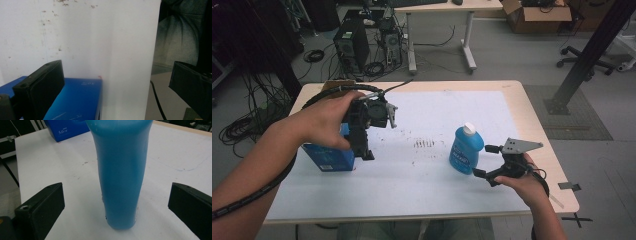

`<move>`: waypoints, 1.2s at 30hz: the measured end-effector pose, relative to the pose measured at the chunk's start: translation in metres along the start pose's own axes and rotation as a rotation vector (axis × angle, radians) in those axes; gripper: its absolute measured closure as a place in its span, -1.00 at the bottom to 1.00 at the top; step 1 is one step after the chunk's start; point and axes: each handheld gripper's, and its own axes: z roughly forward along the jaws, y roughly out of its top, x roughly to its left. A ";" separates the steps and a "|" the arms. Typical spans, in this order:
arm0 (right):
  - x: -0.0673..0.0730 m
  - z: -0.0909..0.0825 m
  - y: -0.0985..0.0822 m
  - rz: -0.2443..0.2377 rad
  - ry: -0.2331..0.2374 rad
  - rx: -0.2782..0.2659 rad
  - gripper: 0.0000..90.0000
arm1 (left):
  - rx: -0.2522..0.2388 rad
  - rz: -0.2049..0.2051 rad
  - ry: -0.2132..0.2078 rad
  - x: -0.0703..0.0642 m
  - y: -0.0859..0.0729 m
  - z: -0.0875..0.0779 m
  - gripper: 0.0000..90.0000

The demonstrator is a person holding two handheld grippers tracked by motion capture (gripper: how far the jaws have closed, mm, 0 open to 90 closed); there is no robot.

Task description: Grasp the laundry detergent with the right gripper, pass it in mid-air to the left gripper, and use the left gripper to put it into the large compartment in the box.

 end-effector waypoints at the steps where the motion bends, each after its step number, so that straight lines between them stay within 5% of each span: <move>1: 0.000 0.000 0.000 0.000 0.000 0.000 -0.99 | -0.001 0.001 -0.001 0.000 0.000 0.000 -1.00; 36: -0.008 0.040 -0.009 0.023 0.029 -0.082 -0.99 | -0.010 0.016 0.001 0.002 0.005 0.004 -1.00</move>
